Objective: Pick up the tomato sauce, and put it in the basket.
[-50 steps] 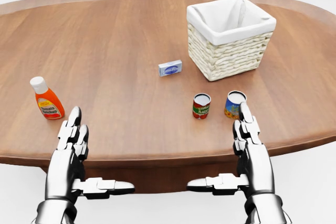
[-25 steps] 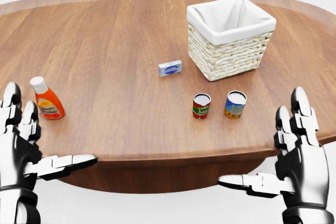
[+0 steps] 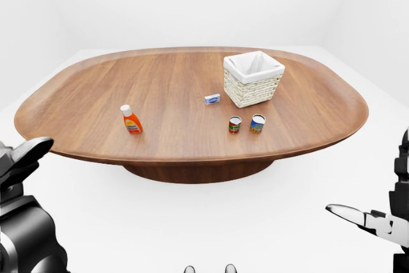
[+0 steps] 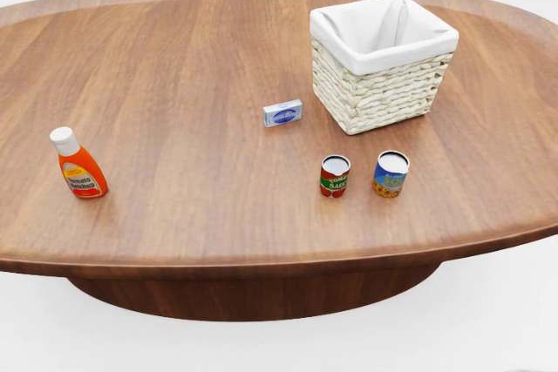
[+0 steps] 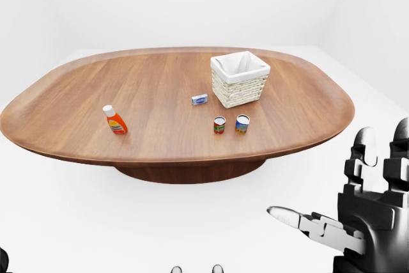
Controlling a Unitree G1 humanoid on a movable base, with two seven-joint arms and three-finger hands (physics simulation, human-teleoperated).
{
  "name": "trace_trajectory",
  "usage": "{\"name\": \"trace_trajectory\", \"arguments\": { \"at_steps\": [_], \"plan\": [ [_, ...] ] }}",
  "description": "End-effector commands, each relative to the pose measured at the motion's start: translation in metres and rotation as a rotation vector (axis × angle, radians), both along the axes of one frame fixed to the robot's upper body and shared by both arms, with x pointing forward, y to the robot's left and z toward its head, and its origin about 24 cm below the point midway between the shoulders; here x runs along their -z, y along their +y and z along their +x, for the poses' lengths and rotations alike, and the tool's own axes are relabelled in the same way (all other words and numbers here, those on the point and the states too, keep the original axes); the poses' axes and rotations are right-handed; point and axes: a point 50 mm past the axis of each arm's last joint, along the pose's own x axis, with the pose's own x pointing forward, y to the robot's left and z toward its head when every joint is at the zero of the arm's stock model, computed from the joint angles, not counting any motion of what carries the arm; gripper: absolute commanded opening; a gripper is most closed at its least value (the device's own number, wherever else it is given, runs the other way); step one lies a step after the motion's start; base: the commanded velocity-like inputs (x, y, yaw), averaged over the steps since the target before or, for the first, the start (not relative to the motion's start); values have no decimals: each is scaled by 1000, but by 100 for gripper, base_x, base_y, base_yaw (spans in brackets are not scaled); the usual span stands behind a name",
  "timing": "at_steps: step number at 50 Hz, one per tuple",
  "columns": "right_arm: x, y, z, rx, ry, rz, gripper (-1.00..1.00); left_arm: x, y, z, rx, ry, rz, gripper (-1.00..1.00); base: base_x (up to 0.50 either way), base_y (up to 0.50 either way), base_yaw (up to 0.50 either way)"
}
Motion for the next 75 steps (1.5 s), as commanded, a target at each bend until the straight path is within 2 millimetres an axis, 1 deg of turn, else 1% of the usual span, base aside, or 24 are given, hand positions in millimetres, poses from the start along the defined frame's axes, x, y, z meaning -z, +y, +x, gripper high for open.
{"name": "trace_trajectory", "arguments": {
  "at_steps": [1,5,13,24,47,75],
  "plan": [
    [-5,1,-12,7,42,10,100,-13,1,-15,-7,-76,-20,100,0,0,0],
    [-5,1,-11,2,36,10,100,-14,-2,-17,29,-91,-21,100,0,0,0],
    [-4,1,-12,-6,41,16,100,-13,-2,-16,31,-84,-18,100,0,-10,0],
    [-3,3,-12,-14,50,10,100,-14,-3,-17,38,-90,-17,100,0,-32,0],
    [-1,-1,-16,-2,58,16,100,-15,-6,-19,54,-101,-17,100,0,-32,0],
    [-1,2,-16,-5,39,7,100,-14,-6,-18,59,-96,-14,100,0,-32,0]
  ]
}}
